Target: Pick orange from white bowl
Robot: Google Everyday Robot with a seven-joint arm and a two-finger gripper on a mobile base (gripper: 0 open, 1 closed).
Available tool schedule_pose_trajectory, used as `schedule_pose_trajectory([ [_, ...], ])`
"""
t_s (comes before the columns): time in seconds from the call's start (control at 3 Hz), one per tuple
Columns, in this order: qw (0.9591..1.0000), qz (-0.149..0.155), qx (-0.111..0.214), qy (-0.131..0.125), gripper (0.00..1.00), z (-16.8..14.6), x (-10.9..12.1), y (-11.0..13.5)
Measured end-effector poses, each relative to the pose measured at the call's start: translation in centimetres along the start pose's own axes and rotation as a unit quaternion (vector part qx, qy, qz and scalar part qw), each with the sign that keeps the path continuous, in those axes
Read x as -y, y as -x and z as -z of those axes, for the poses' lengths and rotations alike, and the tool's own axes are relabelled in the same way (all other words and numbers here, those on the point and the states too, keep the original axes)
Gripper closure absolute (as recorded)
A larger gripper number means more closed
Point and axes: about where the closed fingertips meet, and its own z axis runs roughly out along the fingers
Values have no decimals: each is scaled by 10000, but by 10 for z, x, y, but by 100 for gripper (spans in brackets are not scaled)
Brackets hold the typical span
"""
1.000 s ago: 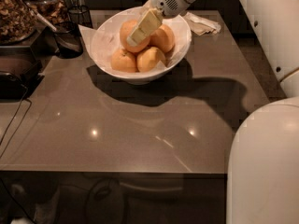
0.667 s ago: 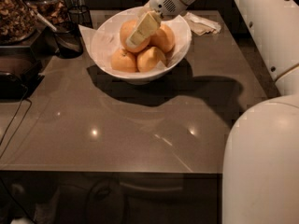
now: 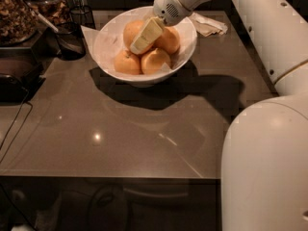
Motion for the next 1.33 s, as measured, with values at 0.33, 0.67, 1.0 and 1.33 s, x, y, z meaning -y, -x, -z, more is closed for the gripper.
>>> schedule_pose_trajectory([
  [0.33, 9999, -85, -42, 48, 23, -8, 5, -9],
  [0.67, 9998, -150, -90, 95, 24, -15, 8, -17],
  [1.0, 9998, -150, -89, 94, 43, -15, 8, -17],
  [1.33, 9993, -357, 61, -54, 66, -1, 1, -29],
])
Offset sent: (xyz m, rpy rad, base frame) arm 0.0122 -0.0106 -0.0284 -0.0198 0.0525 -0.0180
